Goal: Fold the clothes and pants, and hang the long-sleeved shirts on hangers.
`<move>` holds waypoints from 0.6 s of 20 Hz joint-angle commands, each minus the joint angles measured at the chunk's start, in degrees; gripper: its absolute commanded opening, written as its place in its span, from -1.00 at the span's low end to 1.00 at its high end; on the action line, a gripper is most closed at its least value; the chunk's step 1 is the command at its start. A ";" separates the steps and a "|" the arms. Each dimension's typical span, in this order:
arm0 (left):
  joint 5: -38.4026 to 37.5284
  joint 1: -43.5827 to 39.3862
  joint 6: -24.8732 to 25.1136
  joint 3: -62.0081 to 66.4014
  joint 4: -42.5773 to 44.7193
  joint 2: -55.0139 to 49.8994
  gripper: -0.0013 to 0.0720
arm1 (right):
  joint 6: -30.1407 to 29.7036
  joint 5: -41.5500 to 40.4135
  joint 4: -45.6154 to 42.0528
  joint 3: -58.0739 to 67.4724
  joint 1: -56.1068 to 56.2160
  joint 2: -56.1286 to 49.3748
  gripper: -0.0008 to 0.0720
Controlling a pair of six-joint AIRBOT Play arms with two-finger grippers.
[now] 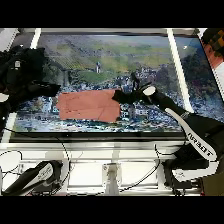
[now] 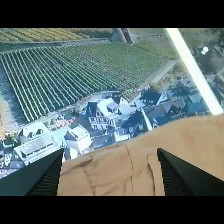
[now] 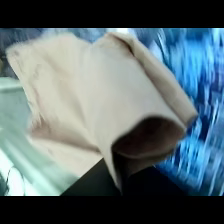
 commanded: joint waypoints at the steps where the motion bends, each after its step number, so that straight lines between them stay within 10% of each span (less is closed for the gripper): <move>1: 1.33 0.00 0.11 0.09 -4.44 0.07 0.83 | 10.97 -4.98 -11.50 6.40 -4.37 0.96 -0.95; 12: 1.40 0.00 0.09 0.07 -5.86 0.07 0.83 | 23.21 5.35 -32.70 10.40 -42.88 13.53 -0.95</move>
